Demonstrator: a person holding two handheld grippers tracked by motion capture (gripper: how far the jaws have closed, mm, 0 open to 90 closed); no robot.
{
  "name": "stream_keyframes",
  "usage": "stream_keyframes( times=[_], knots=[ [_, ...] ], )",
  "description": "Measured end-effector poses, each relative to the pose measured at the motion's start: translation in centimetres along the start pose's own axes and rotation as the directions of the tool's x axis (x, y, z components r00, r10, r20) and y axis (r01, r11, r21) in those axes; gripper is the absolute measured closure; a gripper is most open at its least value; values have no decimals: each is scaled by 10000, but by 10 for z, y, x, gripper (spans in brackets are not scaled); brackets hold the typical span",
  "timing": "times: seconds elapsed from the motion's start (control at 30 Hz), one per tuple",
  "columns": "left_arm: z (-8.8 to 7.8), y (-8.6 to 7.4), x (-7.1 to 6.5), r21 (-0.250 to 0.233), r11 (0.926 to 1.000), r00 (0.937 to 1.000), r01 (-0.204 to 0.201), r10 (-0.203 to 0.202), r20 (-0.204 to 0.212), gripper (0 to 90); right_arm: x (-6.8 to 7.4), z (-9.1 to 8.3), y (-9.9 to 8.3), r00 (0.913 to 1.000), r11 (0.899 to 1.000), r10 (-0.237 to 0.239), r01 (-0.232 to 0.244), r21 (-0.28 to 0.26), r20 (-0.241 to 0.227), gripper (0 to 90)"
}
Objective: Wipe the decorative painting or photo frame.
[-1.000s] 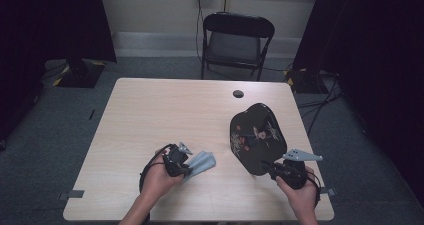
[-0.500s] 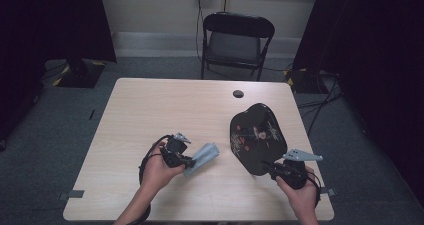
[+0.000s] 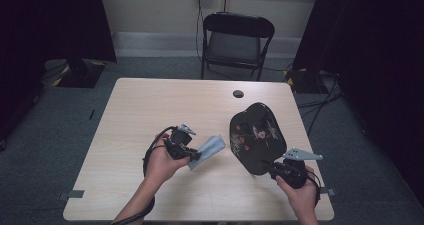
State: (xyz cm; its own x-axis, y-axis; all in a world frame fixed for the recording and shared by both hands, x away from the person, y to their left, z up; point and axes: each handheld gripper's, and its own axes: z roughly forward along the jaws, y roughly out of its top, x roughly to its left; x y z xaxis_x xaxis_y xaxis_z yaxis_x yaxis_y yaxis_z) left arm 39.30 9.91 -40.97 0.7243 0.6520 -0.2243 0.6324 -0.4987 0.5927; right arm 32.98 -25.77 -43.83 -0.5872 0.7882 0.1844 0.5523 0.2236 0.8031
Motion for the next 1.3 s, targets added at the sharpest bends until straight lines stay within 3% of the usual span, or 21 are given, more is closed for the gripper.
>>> stream_keyframes(
  times=[0.17, 0.63, 0.8, 0.93, 1.07, 1.3],
  knots=[
    [-5, 14, -4, -40, 9997, 9996, -261, 261, -120, 800, 0, 0, 1, 10000, 10000, 16, -16, -22, 13, 793],
    [-23, 40, -9, -695, 9972, 9990, -269, 245, -363, 800, -1, -3, -1, 9999, 9999, 84, -83, 77, -80, 793],
    [-32, 58, -15, -921, 9949, 9983, -413, 373, -444, 801, 0, -4, -1, 10000, 9999, 38, -38, 113, -71, 793],
    [-38, 78, -23, -1372, 9879, 9963, -721, 648, -567, 801, 0, -4, -2, 9999, 9999, 19, -17, 122, -103, 793],
    [-34, 95, -30, -1531, 9835, 9946, -960, 888, -530, 800, 0, -4, -2, 9999, 9999, 9, -8, 123, -114, 793],
    [-6, 103, -35, -964, 9887, 9924, -1149, 1101, -544, 801, -1, -4, -1, 9999, 9999, 6, -4, 134, -124, 793]
  ],
)
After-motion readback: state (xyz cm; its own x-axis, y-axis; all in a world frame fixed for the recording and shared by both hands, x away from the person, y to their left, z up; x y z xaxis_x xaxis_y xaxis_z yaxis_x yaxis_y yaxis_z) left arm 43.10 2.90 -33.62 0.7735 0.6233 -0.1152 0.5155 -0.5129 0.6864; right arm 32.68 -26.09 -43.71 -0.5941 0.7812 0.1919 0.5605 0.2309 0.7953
